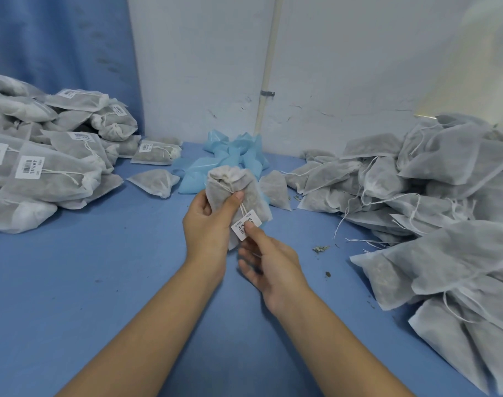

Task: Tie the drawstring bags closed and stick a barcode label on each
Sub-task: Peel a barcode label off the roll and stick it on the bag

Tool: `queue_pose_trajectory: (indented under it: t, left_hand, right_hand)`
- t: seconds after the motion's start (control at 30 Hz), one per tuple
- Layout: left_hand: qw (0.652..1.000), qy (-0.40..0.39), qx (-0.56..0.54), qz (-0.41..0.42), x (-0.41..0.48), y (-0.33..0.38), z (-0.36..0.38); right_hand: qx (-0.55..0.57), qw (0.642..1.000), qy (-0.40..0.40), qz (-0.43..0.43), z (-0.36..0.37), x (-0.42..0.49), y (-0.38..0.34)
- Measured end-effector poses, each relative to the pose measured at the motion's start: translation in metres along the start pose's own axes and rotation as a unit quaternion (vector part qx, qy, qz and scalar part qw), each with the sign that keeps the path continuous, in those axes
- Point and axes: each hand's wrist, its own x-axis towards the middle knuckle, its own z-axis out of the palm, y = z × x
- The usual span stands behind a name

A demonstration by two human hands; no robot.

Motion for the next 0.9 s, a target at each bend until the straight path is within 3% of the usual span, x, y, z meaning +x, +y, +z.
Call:
queue_pose_trajectory:
  t: [0.1, 0.23, 0.33, 0.47, 0.6, 0.9]
  left_hand:
    - [1.0, -0.01, 0.015, 0.01, 0.0, 0.002, -0.001]
    - [0.997, -0.035, 0.061, -0.013, 0.002, 0.003, -0.001]
    - [0.993, -0.066, 0.081, -0.052, 0.001, 0.003, -0.002]
    - [0.983, -0.146, 0.05, -0.1, -0.001, 0.001, -0.004]
    - [0.966, -0.198, 0.11, -0.127, -0.002, -0.009, -0.007]
    - [0.967, -0.191, 0.16, -0.055, -0.005, -0.014, -0.007]
  right_hand:
    - [-0.016, 1.0, -0.002, -0.025, -0.001, 0.002, -0.001]
    - [-0.055, 0.99, 0.011, -0.128, -0.003, 0.003, -0.001]
    - [-0.077, 0.979, -0.029, -0.188, -0.009, 0.005, -0.006]
    - [-0.003, 0.985, -0.055, -0.161, -0.013, 0.009, -0.006]
    - [0.099, 0.981, -0.055, -0.154, -0.017, 0.013, -0.008]
    - [0.016, 0.981, -0.016, -0.191, -0.015, 0.017, -0.001]
